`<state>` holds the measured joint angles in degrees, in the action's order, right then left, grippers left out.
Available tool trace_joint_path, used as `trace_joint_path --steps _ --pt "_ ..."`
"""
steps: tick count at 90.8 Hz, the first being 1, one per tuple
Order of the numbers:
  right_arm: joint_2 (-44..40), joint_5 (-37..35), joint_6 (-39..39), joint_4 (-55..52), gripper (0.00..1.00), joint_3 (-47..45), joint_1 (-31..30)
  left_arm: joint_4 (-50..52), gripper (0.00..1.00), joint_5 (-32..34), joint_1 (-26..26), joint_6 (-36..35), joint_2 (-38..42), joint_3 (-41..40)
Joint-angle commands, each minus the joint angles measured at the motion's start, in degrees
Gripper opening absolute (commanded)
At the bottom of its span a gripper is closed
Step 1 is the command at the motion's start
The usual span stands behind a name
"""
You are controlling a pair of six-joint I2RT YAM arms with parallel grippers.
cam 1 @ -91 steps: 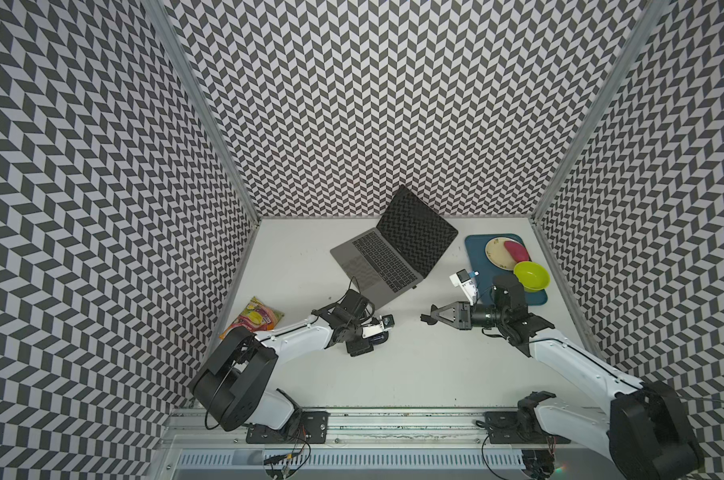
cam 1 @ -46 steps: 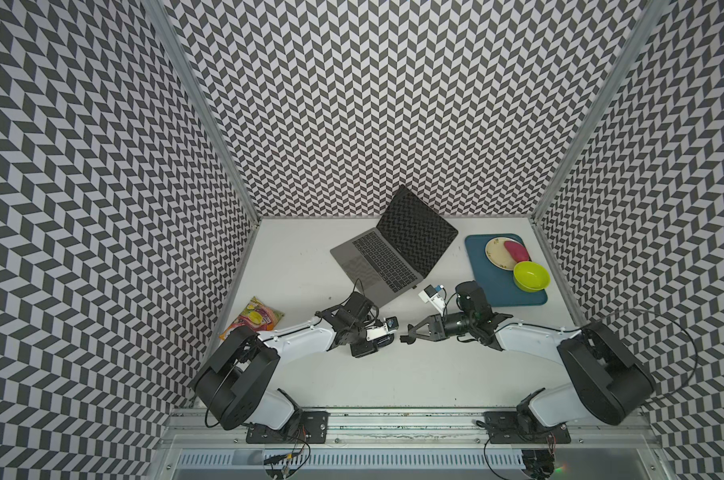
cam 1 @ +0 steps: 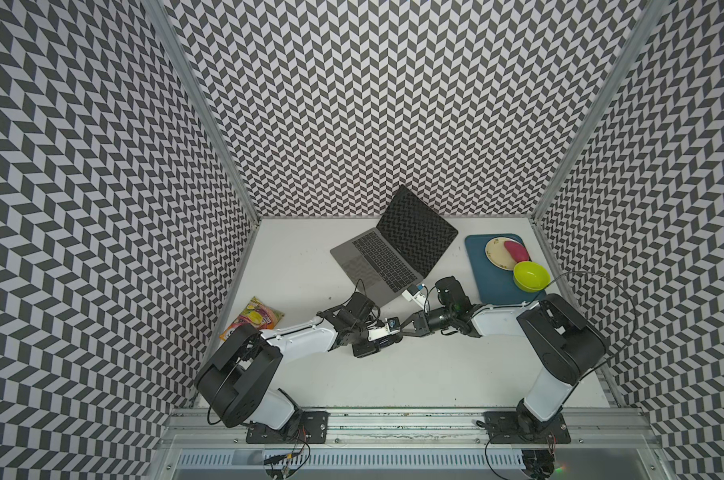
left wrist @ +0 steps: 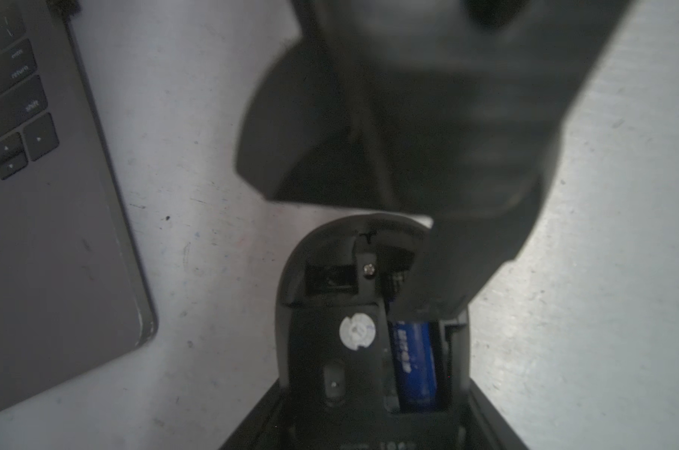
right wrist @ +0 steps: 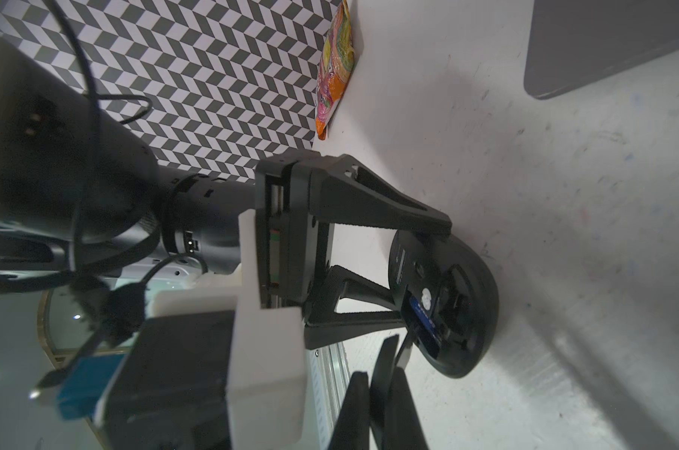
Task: Insert the wireless mouse receiver into the laptop
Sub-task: Close the lid on the mouse.
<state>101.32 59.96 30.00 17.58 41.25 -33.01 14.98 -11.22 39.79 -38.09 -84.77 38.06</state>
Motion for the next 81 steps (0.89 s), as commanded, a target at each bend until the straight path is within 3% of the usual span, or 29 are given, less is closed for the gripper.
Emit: trace_joint_path --steps 1,37,81 --pt "1.96 1.49 -0.54 2.20 0.01 1.57 -0.77 0.48 0.53 -0.52 0.63 -0.89 -1.09 0.39" --pt "6.04 -1.51 -1.24 -3.12 0.01 3.18 -0.83 0.75 0.52 0.22 1.32 -1.20 -1.10 0.54" --pt "4.44 -4.91 -0.13 -11.58 0.02 4.97 -0.15 -0.08 0.52 4.92 2.43 -1.94 0.52 -0.46"
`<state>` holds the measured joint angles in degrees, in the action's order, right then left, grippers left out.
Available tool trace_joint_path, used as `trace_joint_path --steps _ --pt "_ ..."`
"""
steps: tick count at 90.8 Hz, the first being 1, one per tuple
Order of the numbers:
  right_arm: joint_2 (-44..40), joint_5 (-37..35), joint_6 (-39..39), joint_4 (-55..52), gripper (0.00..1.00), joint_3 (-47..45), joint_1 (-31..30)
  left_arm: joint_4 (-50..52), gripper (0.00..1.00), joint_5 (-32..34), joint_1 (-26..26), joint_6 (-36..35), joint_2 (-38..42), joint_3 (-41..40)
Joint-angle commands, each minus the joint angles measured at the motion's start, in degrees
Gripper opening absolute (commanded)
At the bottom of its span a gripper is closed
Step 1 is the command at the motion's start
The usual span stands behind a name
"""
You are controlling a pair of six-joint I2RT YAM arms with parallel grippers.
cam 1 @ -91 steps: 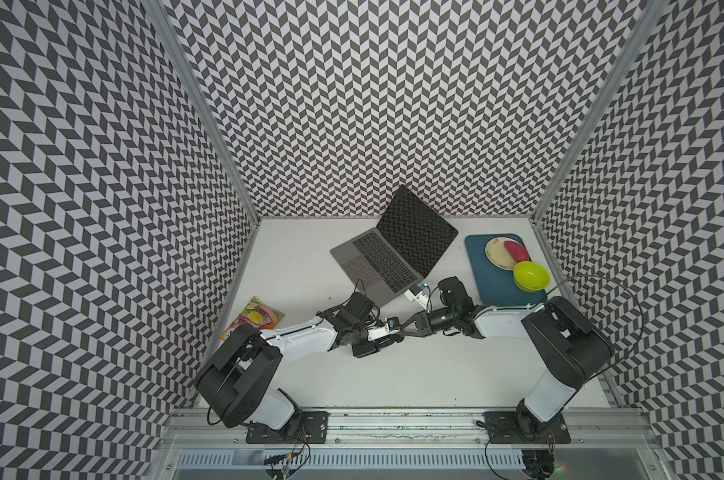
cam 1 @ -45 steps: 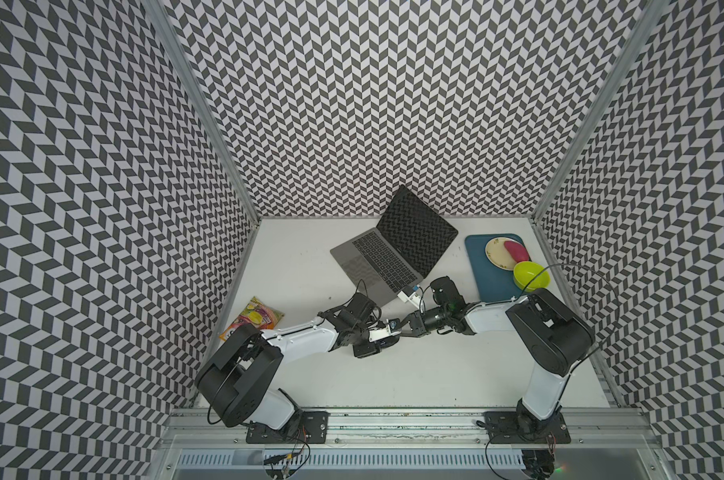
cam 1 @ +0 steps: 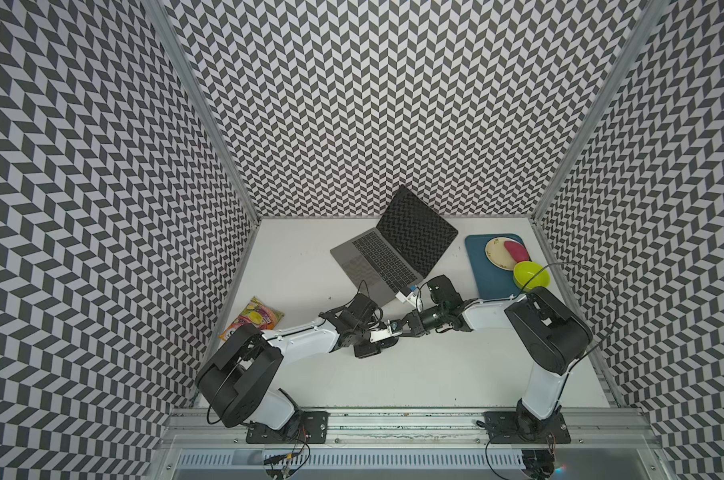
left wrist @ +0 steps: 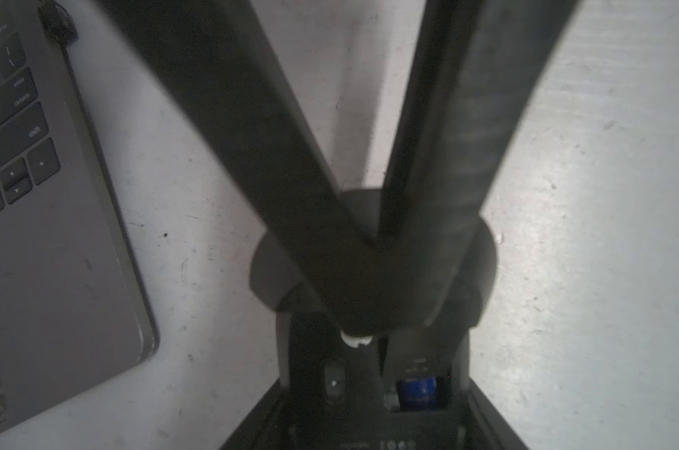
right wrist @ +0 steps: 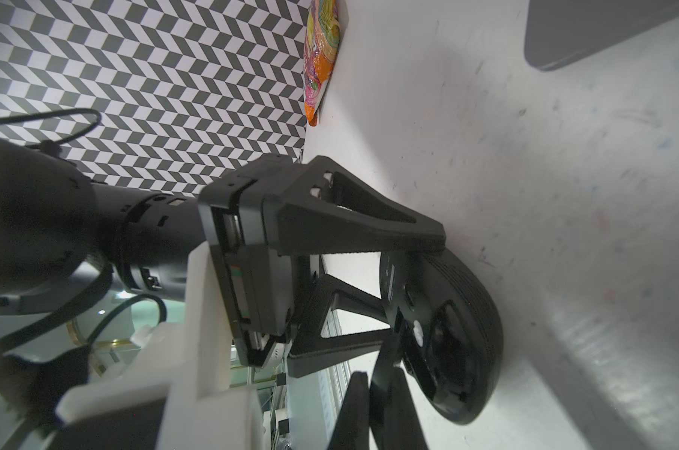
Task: Insert the wireless mouse receiver into the laptop
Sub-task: Close the lid on the mouse.
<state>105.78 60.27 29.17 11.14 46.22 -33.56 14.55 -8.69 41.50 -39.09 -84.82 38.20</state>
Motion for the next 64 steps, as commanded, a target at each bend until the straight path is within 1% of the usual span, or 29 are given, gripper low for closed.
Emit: trace_joint_path --steps 1,37,40,48,55,64 --pt "-0.07 -5.28 0.80 -5.19 0.02 0.01 0.41 0.33 0.52 2.51 0.75 -0.96 0.59 -0.63" --pt "-1.64 -7.61 2.94 -5.31 0.02 -1.57 0.82 0.09 0.52 3.31 1.30 -0.93 0.92 -0.69" --pt "-1.89 -8.09 2.92 -5.58 0.03 -1.57 0.86 0.09 0.52 3.14 1.31 -0.90 0.84 -0.59" --pt "-2.59 -9.75 2.50 -6.18 0.13 -1.48 0.86 0.15 0.52 2.23 1.39 -0.60 0.79 -0.45" --pt "-3.25 -10.66 1.95 -6.91 0.19 -1.00 0.87 0.18 0.52 1.61 1.39 -0.40 0.76 -0.34" --pt "-3.71 -10.87 1.61 -7.29 0.23 -0.33 0.87 0.39 0.52 1.23 1.39 -0.29 0.66 -0.27"
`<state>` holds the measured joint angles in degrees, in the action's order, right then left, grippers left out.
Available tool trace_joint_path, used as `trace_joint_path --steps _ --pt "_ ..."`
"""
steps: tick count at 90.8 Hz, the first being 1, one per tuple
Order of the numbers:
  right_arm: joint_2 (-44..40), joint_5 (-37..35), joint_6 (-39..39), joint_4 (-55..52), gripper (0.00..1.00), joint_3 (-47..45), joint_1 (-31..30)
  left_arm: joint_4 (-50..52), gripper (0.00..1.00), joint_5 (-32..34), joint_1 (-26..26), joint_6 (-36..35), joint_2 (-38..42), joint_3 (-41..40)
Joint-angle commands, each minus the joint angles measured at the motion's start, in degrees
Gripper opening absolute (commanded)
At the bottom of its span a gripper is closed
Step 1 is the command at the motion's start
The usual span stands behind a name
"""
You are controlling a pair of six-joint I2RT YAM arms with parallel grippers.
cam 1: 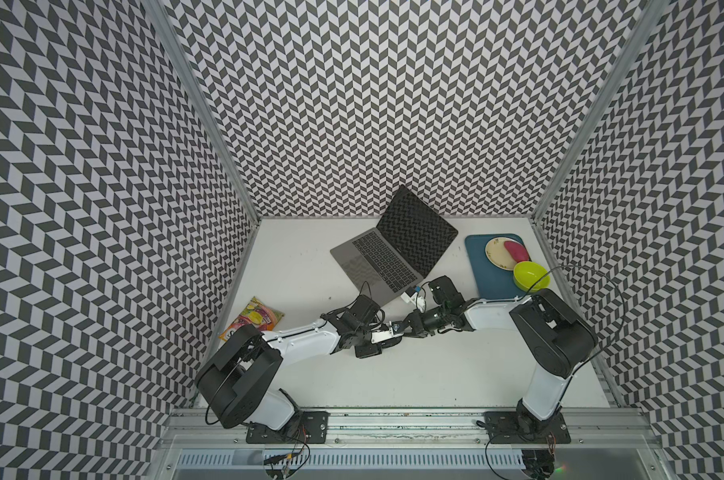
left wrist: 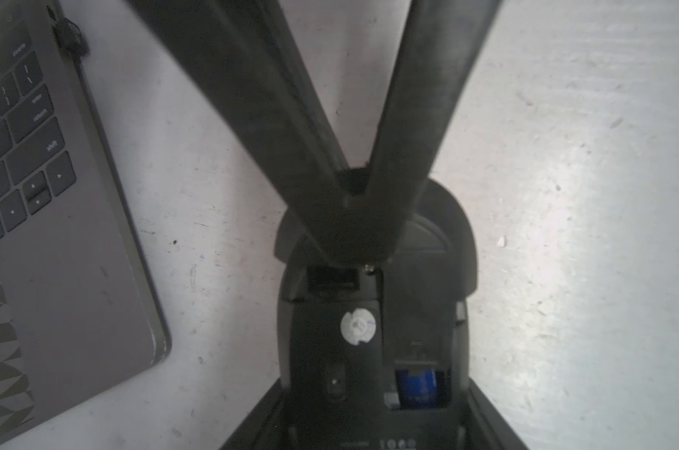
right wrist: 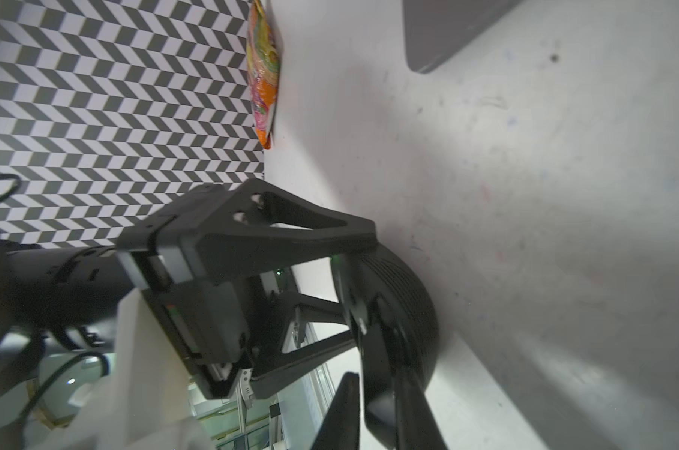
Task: Insert the wireless mouse receiver into the laptop
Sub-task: Close the lid on the mouse.
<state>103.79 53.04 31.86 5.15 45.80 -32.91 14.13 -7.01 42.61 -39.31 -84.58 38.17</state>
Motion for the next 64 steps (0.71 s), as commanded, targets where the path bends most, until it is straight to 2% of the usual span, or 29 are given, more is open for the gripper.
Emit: trace_joint_path --steps 1,35,64 --pt "-1.73 -3.64 -1.13 -1.38 0.23 0.17 0.21 0.81 0.52 -0.50 0.28 -0.02 0.40 -0.23" --pt "-2.93 -3.87 -2.19 -1.72 0.23 1.37 -0.35 1.40 0.52 -2.14 0.25 0.59 -0.55 0.69" --pt "-3.15 -7.63 -3.64 -4.17 0.22 2.88 -2.02 1.51 0.52 -3.51 0.26 1.75 -1.11 1.54"
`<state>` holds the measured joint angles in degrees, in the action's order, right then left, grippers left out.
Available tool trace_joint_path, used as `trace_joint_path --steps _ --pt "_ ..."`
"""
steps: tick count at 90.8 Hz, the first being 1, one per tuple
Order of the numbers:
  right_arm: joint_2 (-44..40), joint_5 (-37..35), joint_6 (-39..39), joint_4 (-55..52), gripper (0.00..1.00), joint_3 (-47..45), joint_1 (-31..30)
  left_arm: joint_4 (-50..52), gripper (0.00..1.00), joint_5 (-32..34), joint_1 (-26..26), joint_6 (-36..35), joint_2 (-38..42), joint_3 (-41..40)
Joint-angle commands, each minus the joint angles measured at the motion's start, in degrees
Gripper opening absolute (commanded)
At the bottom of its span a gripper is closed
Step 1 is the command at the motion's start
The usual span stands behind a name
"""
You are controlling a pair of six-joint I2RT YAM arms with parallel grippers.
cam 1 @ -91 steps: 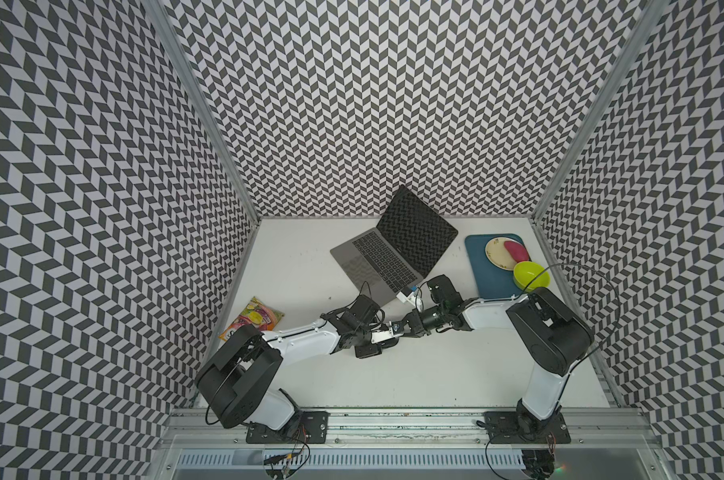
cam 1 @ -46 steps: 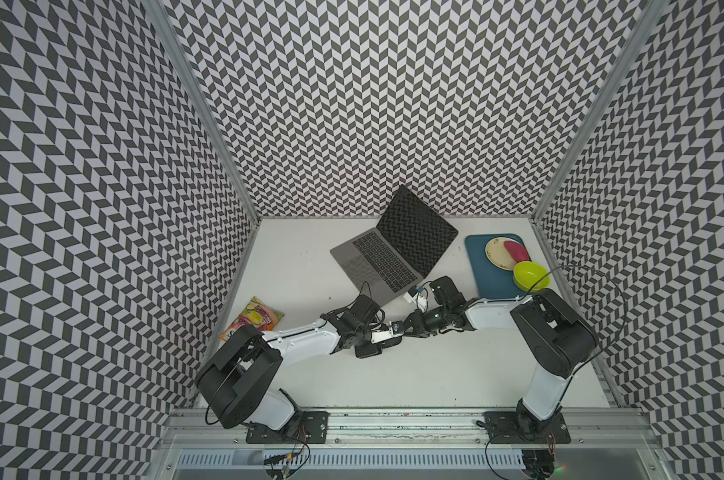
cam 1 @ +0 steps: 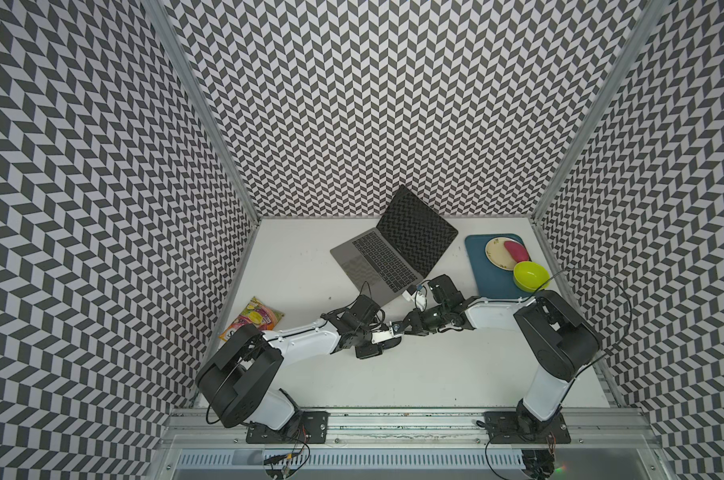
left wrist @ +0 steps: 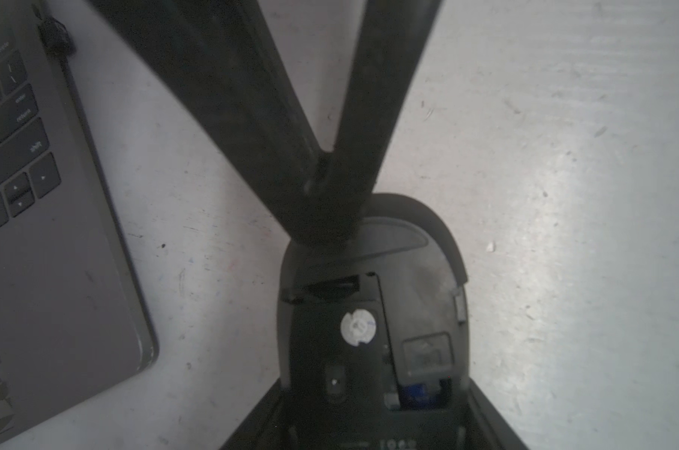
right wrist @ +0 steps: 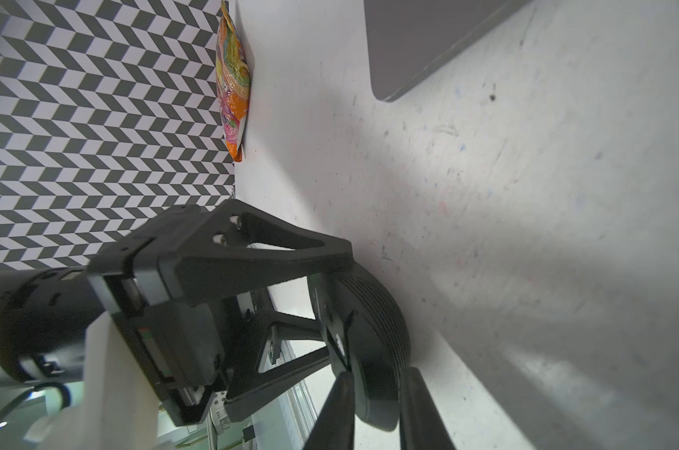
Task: Insert the wireless mouse receiver into the laptop
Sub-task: Close the lid on the mouse.
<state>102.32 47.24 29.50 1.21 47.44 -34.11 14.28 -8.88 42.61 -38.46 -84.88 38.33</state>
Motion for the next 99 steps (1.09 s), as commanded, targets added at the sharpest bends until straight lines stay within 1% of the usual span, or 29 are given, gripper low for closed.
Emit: trace_joint_path --steps 1,27,41,56,77,99 --pt "-1.69 -1.95 -1.24 -0.24 0.22 1.25 -0.84 1.36 0.52 -1.69 0.27 0.91 -0.81 1.44" --pt "-2.46 -2.76 -1.01 -0.81 0.23 1.25 -1.27 1.54 0.50 -3.19 0.26 1.96 -1.68 2.16" --pt "-4.32 -4.95 -0.97 -1.16 0.29 1.17 -1.22 1.71 0.50 -3.16 0.15 2.20 -1.87 2.19" --pt "-5.73 -5.94 -1.59 -2.01 0.39 0.89 -1.22 1.63 0.50 -3.17 0.10 2.42 -1.87 2.28" --pt "-6.20 -7.16 -3.61 -3.32 0.48 -1.19 -1.29 1.82 0.50 -4.12 -0.03 2.94 -2.40 2.66" --pt "-5.07 -5.70 -4.25 -1.59 0.52 -2.60 -2.31 1.80 0.50 -5.22 -0.28 3.39 -2.72 2.85"
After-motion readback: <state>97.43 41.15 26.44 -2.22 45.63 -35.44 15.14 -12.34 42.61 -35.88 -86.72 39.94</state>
